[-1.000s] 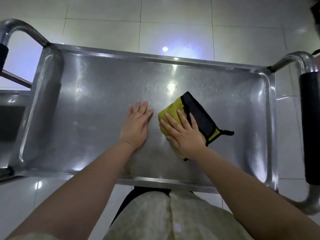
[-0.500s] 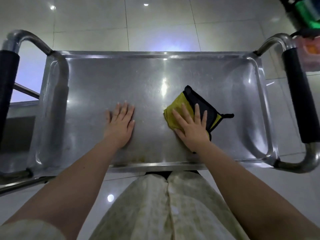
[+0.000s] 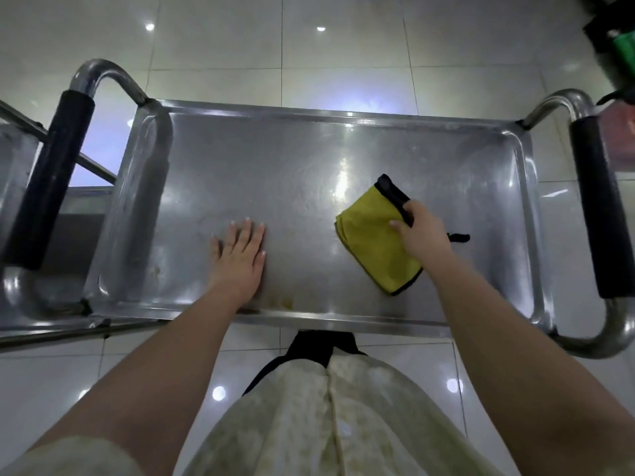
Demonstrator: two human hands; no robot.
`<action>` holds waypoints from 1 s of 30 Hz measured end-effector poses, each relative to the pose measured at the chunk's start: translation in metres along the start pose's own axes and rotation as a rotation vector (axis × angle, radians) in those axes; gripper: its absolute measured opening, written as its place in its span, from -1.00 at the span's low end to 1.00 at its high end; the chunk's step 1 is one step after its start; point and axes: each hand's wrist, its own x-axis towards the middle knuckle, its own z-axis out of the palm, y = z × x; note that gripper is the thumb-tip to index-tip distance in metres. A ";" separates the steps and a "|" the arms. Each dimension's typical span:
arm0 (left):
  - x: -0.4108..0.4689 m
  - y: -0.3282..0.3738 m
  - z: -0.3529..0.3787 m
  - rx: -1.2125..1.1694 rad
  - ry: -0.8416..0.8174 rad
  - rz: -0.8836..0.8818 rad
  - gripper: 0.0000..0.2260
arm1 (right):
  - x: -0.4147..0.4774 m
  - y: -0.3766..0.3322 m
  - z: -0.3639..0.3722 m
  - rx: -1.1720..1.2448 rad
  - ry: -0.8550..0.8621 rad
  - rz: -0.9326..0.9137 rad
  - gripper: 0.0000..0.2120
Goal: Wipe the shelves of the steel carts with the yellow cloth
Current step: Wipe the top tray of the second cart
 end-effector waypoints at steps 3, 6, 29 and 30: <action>-0.009 0.006 0.003 -0.048 0.007 0.005 -0.51 | 0.023 -0.009 -0.014 -0.169 0.045 -0.022 -0.77; -0.011 0.010 0.005 -0.066 -0.004 0.032 -0.51 | 0.028 -0.013 -0.002 -0.391 0.110 -0.005 -0.51; 0.060 -0.038 -0.015 0.075 -0.003 0.454 -0.46 | -0.089 0.019 0.097 -0.305 0.100 0.515 -0.31; 0.059 -0.038 -0.015 0.072 0.000 0.452 -0.46 | -0.092 0.020 0.097 -0.295 0.109 0.535 -0.30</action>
